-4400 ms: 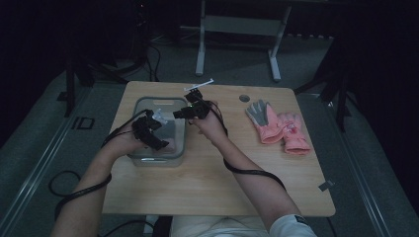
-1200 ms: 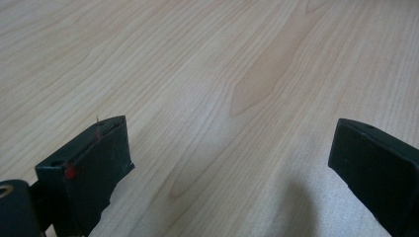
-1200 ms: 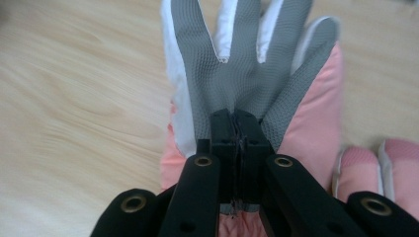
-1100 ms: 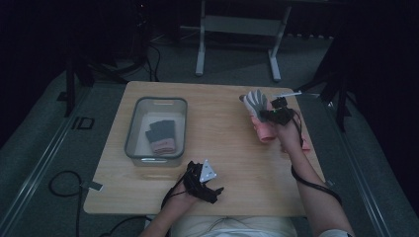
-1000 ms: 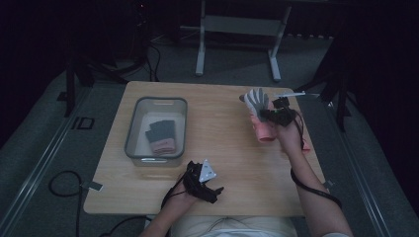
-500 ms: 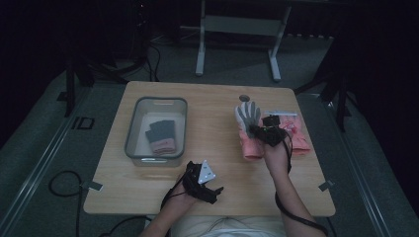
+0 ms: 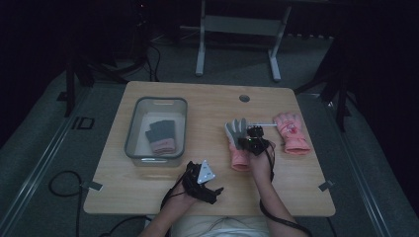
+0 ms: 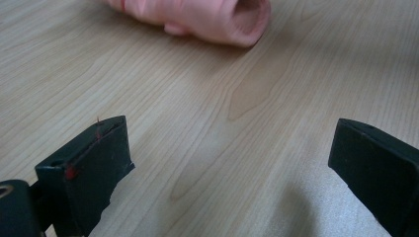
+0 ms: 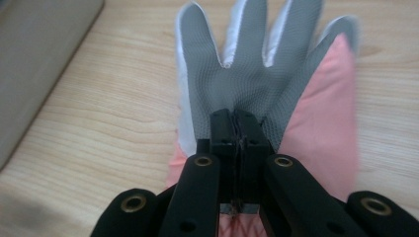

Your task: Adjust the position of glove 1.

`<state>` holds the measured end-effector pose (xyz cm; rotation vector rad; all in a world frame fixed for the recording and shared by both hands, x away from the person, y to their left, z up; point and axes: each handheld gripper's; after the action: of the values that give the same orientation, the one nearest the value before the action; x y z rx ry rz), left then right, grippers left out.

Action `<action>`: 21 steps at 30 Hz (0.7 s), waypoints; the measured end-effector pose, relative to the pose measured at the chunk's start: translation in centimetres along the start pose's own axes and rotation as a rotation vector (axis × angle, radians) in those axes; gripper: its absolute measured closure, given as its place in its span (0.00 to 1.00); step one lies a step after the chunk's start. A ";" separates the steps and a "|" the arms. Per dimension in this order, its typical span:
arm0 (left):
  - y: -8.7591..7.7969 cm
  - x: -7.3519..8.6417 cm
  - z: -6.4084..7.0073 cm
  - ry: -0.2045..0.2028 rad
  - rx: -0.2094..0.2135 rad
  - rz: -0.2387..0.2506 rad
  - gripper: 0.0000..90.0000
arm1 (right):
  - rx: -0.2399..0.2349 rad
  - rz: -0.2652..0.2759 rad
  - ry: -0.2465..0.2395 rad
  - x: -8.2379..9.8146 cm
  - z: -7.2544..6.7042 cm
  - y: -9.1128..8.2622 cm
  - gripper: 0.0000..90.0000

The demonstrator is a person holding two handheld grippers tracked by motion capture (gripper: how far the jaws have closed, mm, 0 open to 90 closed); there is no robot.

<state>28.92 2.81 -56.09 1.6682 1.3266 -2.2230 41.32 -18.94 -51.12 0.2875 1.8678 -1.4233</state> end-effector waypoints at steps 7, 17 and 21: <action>0.1 0.1 0.0 0.003 0.003 -0.004 0.03 | 0.012 -0.030 -0.042 0.1 -0.5 2.4 0.97; 0.2 0.1 -0.1 0.009 0.000 -0.009 0.03 | -0.027 -0.021 -0.105 0.0 -0.1 3.3 0.94; 0.2 0.1 -0.1 0.005 0.003 -0.008 0.03 | -0.029 -0.005 -0.119 -0.2 -0.1 2.6 0.84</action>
<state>29.05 2.79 -56.30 1.6739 1.3348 -2.2276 42.96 -17.86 -52.83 0.1801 1.7919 -1.3850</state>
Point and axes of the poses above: each handheld gripper's, and its own axes: y roughly forward along the jaws, x roughly out of its underside, z roughly to its right, and after that the axes turned 9 degrees about -y, right-handed
